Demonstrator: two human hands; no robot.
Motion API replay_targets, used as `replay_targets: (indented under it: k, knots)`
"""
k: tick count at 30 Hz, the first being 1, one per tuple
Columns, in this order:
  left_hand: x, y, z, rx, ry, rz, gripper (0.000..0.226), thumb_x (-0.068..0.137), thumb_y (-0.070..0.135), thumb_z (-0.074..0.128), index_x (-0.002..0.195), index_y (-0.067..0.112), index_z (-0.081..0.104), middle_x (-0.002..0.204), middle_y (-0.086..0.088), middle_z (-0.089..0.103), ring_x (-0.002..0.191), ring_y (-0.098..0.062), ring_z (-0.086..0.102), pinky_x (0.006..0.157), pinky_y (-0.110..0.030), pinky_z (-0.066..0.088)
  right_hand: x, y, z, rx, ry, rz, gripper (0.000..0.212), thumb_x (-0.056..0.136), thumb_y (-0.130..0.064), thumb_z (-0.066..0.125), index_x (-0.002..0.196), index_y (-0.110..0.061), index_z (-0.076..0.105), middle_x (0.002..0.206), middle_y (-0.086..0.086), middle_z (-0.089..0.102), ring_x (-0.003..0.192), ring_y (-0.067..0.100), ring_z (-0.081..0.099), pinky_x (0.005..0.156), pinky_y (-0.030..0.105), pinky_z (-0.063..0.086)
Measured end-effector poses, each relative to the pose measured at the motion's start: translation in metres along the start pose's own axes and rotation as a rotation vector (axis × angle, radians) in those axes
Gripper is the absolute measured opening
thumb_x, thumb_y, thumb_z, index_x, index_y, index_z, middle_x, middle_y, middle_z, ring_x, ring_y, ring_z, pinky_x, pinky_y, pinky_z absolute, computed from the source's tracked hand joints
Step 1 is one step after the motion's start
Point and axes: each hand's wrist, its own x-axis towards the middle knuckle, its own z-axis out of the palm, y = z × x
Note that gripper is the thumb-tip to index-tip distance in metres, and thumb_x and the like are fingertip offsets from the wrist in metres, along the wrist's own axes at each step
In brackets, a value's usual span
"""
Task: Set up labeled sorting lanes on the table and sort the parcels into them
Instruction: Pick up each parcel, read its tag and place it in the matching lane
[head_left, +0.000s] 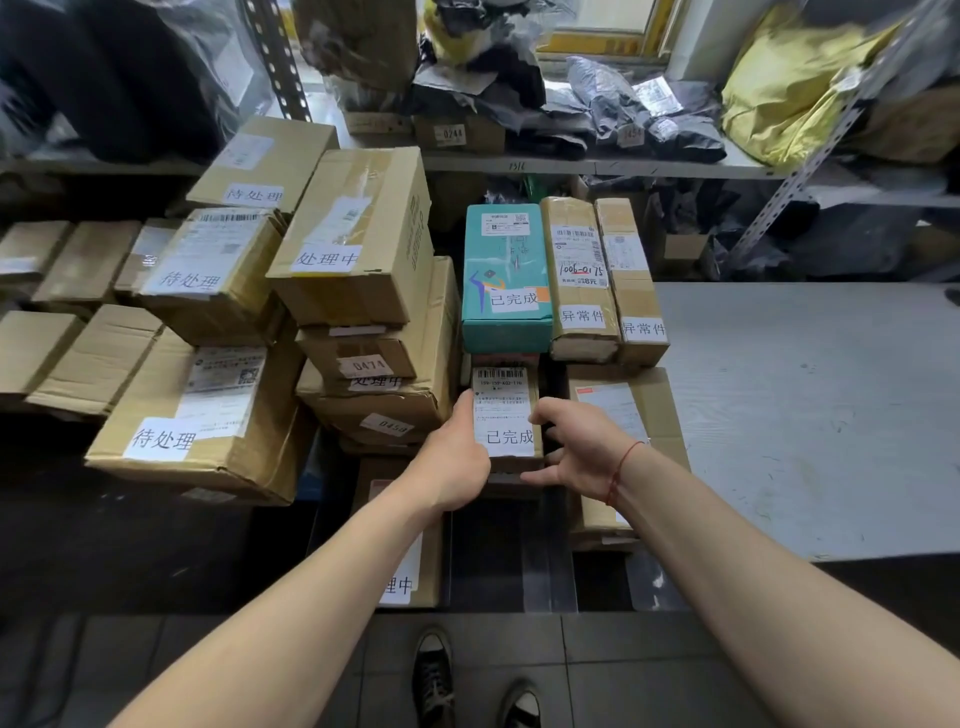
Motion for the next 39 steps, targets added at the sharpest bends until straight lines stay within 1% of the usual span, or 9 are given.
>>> replay_targets:
  k: [3, 5, 8, 11, 15, 20, 25, 31, 39]
  knots:
    - [-0.007, -0.004, -0.001, 0.081, 0.024, 0.043, 0.061, 0.105, 0.011, 0.047, 0.160, 0.032, 0.033, 0.155, 0.001, 0.055, 0.138, -0.022, 0.053, 0.111, -0.031, 0.043, -0.006, 0.007, 0.003, -0.124, 0.045, -0.084, 0.028, 0.102, -0.017, 0.053, 0.130, -0.010, 0.053, 0.135, 0.008, 0.066, 0.119, 0.025, 0.061, 0.107, 0.057, 0.053]
    - [-0.011, -0.005, -0.003, 0.185, 0.051, 0.053, 0.055, 0.106, 0.018, 0.048, 0.159, 0.024, 0.039, 0.156, -0.002, 0.054, 0.140, -0.024, 0.051, 0.111, -0.031, 0.040, -0.017, 0.010, 0.003, -0.295, 0.107, -0.182, 0.053, 0.101, -0.021, 0.057, 0.151, -0.021, 0.042, 0.143, -0.003, 0.056, 0.115, 0.019, 0.058, 0.107, 0.050, 0.055]
    - [-0.021, -0.005, -0.009, 0.277, 0.110, 0.072, 0.050, 0.106, 0.025, 0.050, 0.155, 0.019, 0.050, 0.152, -0.005, 0.059, 0.138, -0.024, 0.054, 0.114, -0.034, 0.041, -0.035, 0.011, 0.001, -0.669, 0.187, -0.374, 0.054, 0.102, -0.026, 0.059, 0.154, -0.022, 0.043, 0.134, -0.005, 0.056, 0.109, 0.016, 0.061, 0.087, 0.026, 0.054]
    - [-0.037, -0.004, -0.019, 0.330, 0.176, 0.126, 0.040, 0.105, 0.028, 0.053, 0.143, 0.022, 0.062, 0.138, -0.004, 0.069, 0.128, -0.026, 0.062, 0.107, -0.042, 0.051, -0.049, 0.011, -0.003, -1.048, 0.278, -0.572, 0.041, 0.104, -0.028, 0.057, 0.145, -0.021, 0.058, 0.129, 0.000, 0.069, 0.109, 0.018, 0.065, 0.090, 0.028, 0.053]
    - [-0.067, -0.004, -0.039, 0.415, 0.253, 0.184, 0.036, 0.104, 0.029, 0.055, 0.138, 0.022, 0.067, 0.130, 0.000, 0.072, 0.122, -0.022, 0.065, 0.104, -0.041, 0.053, -0.067, 0.007, 0.003, -1.395, 0.296, -0.732, 0.034, 0.106, -0.029, 0.051, 0.137, -0.021, 0.064, 0.125, 0.000, 0.068, 0.112, 0.022, 0.063, 0.092, 0.034, 0.054]
    - [-0.106, -0.012, -0.070, 0.483, 0.311, 0.211, 0.034, 0.103, 0.032, 0.056, 0.134, 0.026, 0.068, 0.125, 0.003, 0.072, 0.116, -0.020, 0.066, 0.101, -0.040, 0.054, -0.089, 0.005, 0.030, -1.390, 0.278, -0.865, 0.031, 0.105, -0.034, 0.054, 0.132, -0.026, 0.066, 0.126, -0.004, 0.069, 0.112, 0.018, 0.065, 0.091, 0.032, 0.054]
    - [-0.135, -0.030, -0.124, 0.491, 0.412, 0.269, 0.033, 0.103, 0.031, 0.059, 0.133, 0.023, 0.069, 0.126, 0.001, 0.072, 0.117, -0.020, 0.065, 0.101, -0.038, 0.052, -0.109, 0.001, 0.085, -1.363, 0.261, -0.935, 0.023, 0.103, -0.038, 0.055, 0.119, -0.027, 0.068, 0.109, -0.006, 0.068, 0.099, 0.017, 0.064, 0.079, 0.027, 0.048]
    - [-0.156, -0.079, -0.213, 0.415, 0.488, 0.359, 0.027, 0.101, 0.029, 0.063, 0.125, 0.023, 0.075, 0.116, 0.002, 0.076, 0.104, -0.019, 0.070, 0.092, -0.037, 0.055, -0.121, -0.002, 0.184, -1.328, 0.323, -0.984, 0.026, 0.099, -0.034, 0.058, 0.120, -0.025, 0.072, 0.111, -0.002, 0.074, 0.103, 0.023, 0.069, 0.084, 0.033, 0.053]
    - [-0.166, -0.160, -0.332, 0.391, 0.472, 0.378, 0.035, 0.101, 0.036, 0.062, 0.132, 0.023, 0.071, 0.122, 0.001, 0.073, 0.112, -0.021, 0.067, 0.096, -0.038, 0.054, -0.135, -0.007, 0.329, -1.296, 0.413, -1.002, 0.024, 0.097, -0.032, 0.062, 0.116, -0.024, 0.075, 0.105, -0.003, 0.075, 0.097, 0.020, 0.070, 0.084, 0.036, 0.056]
